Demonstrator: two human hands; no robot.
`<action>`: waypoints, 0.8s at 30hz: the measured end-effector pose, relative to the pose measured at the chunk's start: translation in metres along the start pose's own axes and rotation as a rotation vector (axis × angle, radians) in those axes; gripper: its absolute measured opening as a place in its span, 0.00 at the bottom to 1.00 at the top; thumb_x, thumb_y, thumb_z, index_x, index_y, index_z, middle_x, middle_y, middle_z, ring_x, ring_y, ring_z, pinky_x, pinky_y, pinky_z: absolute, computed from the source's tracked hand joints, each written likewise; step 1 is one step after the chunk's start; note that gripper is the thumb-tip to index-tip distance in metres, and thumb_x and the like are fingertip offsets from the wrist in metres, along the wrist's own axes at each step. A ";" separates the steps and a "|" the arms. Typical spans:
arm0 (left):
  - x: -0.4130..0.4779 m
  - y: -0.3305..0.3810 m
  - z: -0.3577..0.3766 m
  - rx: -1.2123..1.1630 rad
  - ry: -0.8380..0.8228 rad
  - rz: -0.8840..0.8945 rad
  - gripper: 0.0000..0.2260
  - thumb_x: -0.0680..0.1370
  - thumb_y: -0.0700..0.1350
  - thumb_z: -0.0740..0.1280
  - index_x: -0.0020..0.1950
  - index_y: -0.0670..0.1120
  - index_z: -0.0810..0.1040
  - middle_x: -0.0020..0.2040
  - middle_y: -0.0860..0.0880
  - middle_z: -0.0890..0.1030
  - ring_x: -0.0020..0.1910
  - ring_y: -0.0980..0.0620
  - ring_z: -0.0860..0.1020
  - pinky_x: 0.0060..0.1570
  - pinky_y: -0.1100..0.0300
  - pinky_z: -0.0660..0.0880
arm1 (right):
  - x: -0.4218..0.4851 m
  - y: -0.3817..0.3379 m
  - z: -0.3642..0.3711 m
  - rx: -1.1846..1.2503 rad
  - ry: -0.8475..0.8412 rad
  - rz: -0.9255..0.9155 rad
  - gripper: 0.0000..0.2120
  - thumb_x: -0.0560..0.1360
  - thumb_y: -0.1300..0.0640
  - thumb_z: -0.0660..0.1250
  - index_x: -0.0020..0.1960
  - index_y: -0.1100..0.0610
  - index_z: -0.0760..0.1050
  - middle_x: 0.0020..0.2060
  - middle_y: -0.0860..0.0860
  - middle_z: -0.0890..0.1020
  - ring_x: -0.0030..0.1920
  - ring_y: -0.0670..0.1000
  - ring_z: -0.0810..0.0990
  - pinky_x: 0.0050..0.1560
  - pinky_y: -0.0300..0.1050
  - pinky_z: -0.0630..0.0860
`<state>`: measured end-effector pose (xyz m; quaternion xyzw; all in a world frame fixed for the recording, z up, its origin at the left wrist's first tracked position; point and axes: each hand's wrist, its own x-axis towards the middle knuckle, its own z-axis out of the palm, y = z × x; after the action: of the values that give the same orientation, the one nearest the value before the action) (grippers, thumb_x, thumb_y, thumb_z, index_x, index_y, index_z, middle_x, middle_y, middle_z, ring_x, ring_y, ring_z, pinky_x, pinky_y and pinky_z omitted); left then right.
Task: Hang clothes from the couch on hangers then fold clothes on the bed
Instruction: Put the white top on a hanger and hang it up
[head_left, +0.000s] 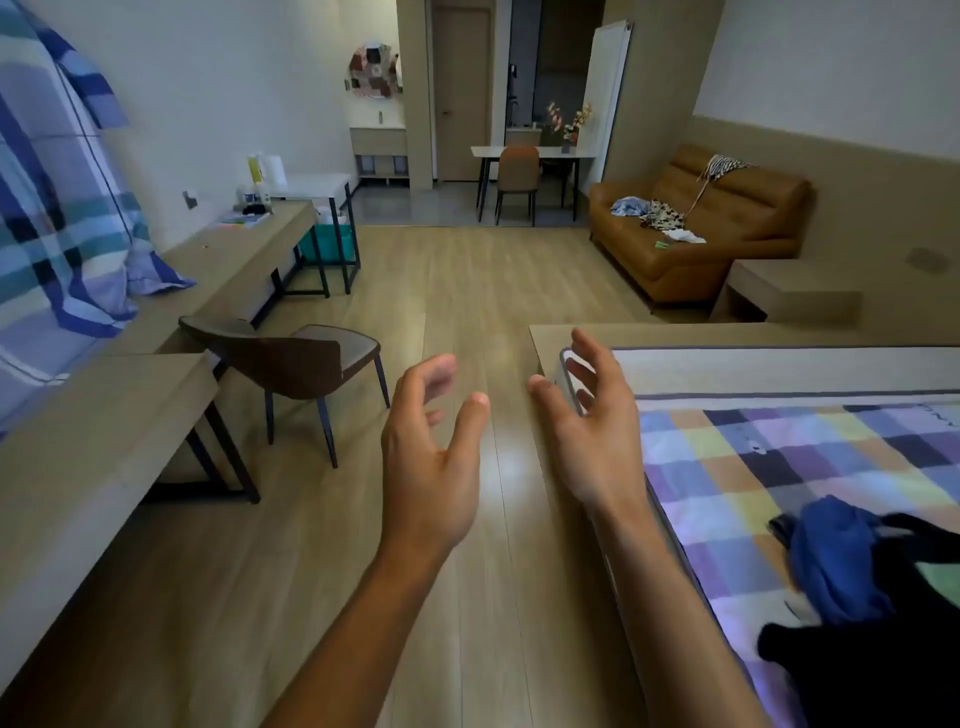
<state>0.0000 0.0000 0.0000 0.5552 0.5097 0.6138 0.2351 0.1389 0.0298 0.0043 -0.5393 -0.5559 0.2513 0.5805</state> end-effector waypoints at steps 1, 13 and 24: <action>0.013 -0.002 0.007 -0.019 0.003 0.000 0.15 0.82 0.46 0.67 0.68 0.53 0.74 0.64 0.60 0.77 0.65 0.64 0.73 0.63 0.65 0.71 | 0.015 0.002 0.002 0.008 -0.001 -0.013 0.30 0.78 0.49 0.71 0.77 0.45 0.65 0.71 0.41 0.72 0.68 0.37 0.71 0.61 0.33 0.67; 0.188 -0.091 0.088 -0.131 -0.007 -0.128 0.19 0.76 0.56 0.64 0.66 0.57 0.73 0.63 0.61 0.77 0.62 0.62 0.76 0.59 0.65 0.73 | 0.198 0.076 0.076 -0.024 -0.025 0.034 0.30 0.77 0.50 0.72 0.77 0.45 0.65 0.71 0.40 0.72 0.68 0.40 0.72 0.66 0.43 0.71; 0.441 -0.193 0.148 -0.183 -0.110 -0.106 0.14 0.81 0.48 0.66 0.67 0.55 0.73 0.62 0.63 0.77 0.60 0.71 0.74 0.51 0.79 0.70 | 0.419 0.124 0.191 -0.063 0.046 0.053 0.29 0.78 0.50 0.70 0.77 0.44 0.65 0.72 0.44 0.72 0.68 0.43 0.73 0.70 0.51 0.72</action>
<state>-0.0374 0.5024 0.0038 0.5362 0.4668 0.6131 0.3445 0.1090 0.5060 0.0109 -0.5774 -0.5357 0.2363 0.5691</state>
